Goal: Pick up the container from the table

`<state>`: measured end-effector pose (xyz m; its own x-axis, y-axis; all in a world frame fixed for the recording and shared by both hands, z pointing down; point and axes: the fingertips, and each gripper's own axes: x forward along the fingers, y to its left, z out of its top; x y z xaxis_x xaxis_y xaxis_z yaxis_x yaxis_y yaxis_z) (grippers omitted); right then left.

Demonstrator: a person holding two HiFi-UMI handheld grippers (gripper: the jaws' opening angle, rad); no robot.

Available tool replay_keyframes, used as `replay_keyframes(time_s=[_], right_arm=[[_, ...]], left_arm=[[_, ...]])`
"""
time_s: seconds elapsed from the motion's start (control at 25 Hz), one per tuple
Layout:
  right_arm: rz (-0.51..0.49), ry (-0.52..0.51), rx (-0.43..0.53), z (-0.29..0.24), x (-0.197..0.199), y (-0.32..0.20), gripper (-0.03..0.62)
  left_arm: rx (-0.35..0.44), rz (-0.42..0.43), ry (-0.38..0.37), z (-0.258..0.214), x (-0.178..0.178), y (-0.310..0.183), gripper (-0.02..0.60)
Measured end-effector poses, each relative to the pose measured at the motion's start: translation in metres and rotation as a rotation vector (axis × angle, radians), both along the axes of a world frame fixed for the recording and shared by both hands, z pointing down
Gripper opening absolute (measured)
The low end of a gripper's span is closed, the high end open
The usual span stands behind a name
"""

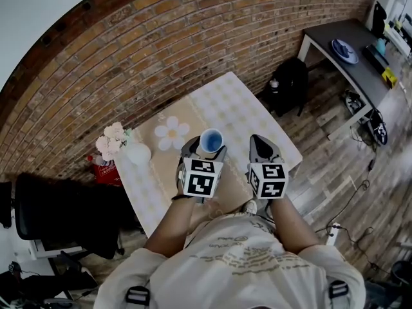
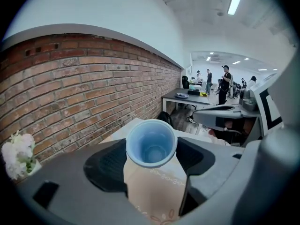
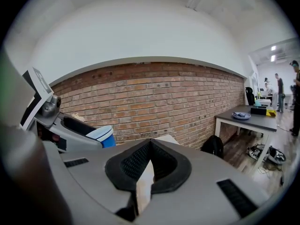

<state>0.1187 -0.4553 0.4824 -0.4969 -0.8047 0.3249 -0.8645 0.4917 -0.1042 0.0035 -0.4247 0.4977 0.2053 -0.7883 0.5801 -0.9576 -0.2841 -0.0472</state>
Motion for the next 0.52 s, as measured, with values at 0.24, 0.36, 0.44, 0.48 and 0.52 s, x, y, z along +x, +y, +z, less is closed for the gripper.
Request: replay_keyframes(time_s=[0.24, 0.36, 0.44, 0.48, 0.52], right_arm=[[-0.016, -0.008, 0.004, 0.001, -0.003, 0.000, 0.002], [-0.013, -0.007, 0.001, 0.002, -0.001, -0.002, 0.002], [-0.012, -0.005, -0.001, 0.002, -0.001, -0.003, 0.002], [-0.013, -0.004, -0.001, 0.002, -0.001, -0.003, 0.002], [-0.014, -0.003, -0.002, 0.002, -0.001, -0.003, 0.002]], left_arm=[[-0.006, -0.011, 0.028, 0.003, -0.002, -0.001, 0.331], [-0.018, -0.014, 0.019, 0.006, -0.002, 0.000, 0.331], [-0.010, -0.008, 0.019, 0.010, -0.001, -0.002, 0.331], [-0.008, -0.006, 0.019, 0.011, -0.001, -0.002, 0.331], [-0.006, -0.004, 0.019, 0.013, -0.001, -0.003, 0.331]])
